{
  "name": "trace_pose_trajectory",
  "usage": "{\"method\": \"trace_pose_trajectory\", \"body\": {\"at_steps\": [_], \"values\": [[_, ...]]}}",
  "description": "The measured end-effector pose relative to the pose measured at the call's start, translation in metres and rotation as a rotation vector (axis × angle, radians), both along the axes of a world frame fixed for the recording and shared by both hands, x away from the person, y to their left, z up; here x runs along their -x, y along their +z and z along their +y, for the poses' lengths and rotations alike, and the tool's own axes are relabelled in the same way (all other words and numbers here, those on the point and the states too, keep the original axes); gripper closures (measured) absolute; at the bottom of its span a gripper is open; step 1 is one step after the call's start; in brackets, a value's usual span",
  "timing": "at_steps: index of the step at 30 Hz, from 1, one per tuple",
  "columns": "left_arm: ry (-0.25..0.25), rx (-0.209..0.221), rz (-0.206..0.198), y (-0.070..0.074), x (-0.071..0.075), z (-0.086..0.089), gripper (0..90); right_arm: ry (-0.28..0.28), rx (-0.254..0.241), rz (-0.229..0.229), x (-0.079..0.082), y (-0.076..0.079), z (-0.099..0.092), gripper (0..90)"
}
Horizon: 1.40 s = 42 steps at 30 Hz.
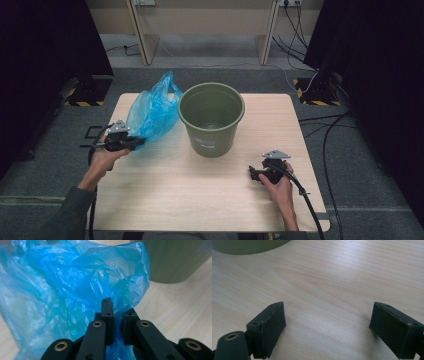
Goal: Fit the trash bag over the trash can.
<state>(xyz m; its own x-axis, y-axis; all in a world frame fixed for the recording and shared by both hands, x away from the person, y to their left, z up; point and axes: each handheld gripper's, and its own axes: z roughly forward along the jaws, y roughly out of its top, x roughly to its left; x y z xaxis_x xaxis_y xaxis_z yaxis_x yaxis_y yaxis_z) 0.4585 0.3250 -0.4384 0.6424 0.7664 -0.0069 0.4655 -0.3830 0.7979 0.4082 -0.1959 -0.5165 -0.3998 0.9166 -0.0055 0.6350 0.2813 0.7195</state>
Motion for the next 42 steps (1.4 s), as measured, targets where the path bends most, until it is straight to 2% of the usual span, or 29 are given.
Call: {"method": "trace_pose_trajectory", "body": {"at_steps": [1,2,3,4,5,7,8,9,10,11,12,13,14,15,16,18,19,21,26,28,29,30,31,32,34,36,37,38,42], "values": [[0.0,0.0,0.0,0.0,0.0,0.0,83.2,0.002,0.001,0.0,0.0,0.0,0.0,12.9],[-0.002,0.007,0.001,0.01,-0.005,0.001,83.2,0.003,0.002,0.001,0.0,0.0,0.0,12.9],[-0.002,0.007,0.001,0.01,-0.005,0.001,83.1,0.003,0.002,0.001,0.0,0.0,0.0,12.9],[-0.003,0.019,0.005,0.022,-0.012,0.002,83.1,0.005,0.002,0.002,0.0,0.0,0.0,12.9],[-0.003,0.019,0.005,0.022,-0.012,0.002,83.2,0.005,0.002,0.002,0.0,0.0,0.0,12.9],[-0.004,0.036,0.007,0.033,-0.019,0.001,83.2,0.005,0.002,0.001,0.0,0.0,0.0,12.8],[-0.01,0.047,0.005,0.045,-0.025,-0.002,83.3,0.005,0.001,0.001,0.0,0.0,0.0,12.7],[-0.01,0.047,0.005,0.045,-0.025,-0.002,83.3,0.005,0.001,0.001,0.0,0.0,0.0,12.7],[-0.014,0.044,-0.009,0.058,-0.031,-0.009,83.3,0.006,0.001,0.0,-0.001,0.0,0.0,12.6],[-0.014,0.044,-0.009,0.058,-0.031,-0.009,83.3,0.005,0.001,0.001,-0.001,0.0,0.0,12.6],[-0.02,0.033,-0.028,0.069,-0.035,-0.015,83.3,0.006,0.0,0.001,-0.001,0.0,0.0,12.6],[-0.02,0.033,-0.028,0.069,-0.035,-0.015,83.3,0.006,0.0,0.001,-0.001,0.0,0.0,12.6],[-0.025,0.047,-0.039,0.08,-0.041,-0.021,83.3,0.006,0.0,0.001,-0.001,0.0,0.0,12.6],[-0.025,0.047,-0.039,0.08,-0.041,-0.021,83.3,0.006,0.0,0.001,-0.001,0.0,0.0,12.6],[-0.019,0.048,-0.054,0.092,-0.048,-0.028,83.3,0.006,0.0,0.0,-0.001,0.0,0.0,12.5],[-0.021,0.056,-0.067,0.104,-0.055,-0.036,83.4,0.006,0.0,0.001,-0.001,0.0,0.0,12.5],[-0.021,0.056,-0.067,0.104,-0.055,-0.036,83.4,0.006,0.0,0.001,-0.001,0.0,0.0,12.5],[-0.029,0.086,-0.094,0.12,-0.062,-0.05,83.6,0.007,0.001,0.0,-0.001,0.0,-0.001,12.5],[-0.089,0.075,-0.148,0.145,-0.067,-0.093,83.6,0.014,0.006,-0.001,-0.002,0.0,-0.001,12.2],[-0.14,0.058,-0.18,0.156,-0.069,-0.129,83.6,0.015,0.006,-0.001,-0.002,0.0,-0.001,12.2],[-0.14,0.058,-0.18,0.156,-0.069,-0.129,83.6,0.015,0.006,-0.001,-0.002,0.0,-0.001,12.1],[-0.16,0.059,-0.17,0.157,-0.068,-0.141,83.6,0.015,0.006,-0.001,-0.002,0.0,-0.001,12.2],[-0.194,0.047,-0.18,0.16,-0.068,-0.163,83.5,0.015,0.006,-0.001,-0.002,0.0,-0.001,12.1],[-0.194,0.047,-0.18,0.16,-0.068,-0.163,83.4,0.015,0.006,-0.001,-0.002,0.0,-0.001,12.2],[-0.221,0.038,-0.182,0.16,-0.066,-0.179,83.3,0.017,0.006,-0.001,-0.002,0.0,-0.001,12.1],[-0.272,0.001,-0.169,0.152,-0.062,-0.203,83.1,0.018,0.005,-0.001,-0.002,0.0,-0.002,12.1],[-0.272,0.001,-0.169,0.152,-0.062,-0.203,83.1,0.018,0.005,-0.001,-0.002,0.0,-0.002,12.1],[-0.295,-0.026,-0.154,0.146,-0.061,-0.212,82.9,0.016,0.002,-0.001,-0.002,0.0,-0.001,12.1],[-0.321,-0.056,-0.104,0.133,-0.06,-0.222,82.1,0.018,0.005,0.0,-0.002,0.0,-0.002,12.0]]}}
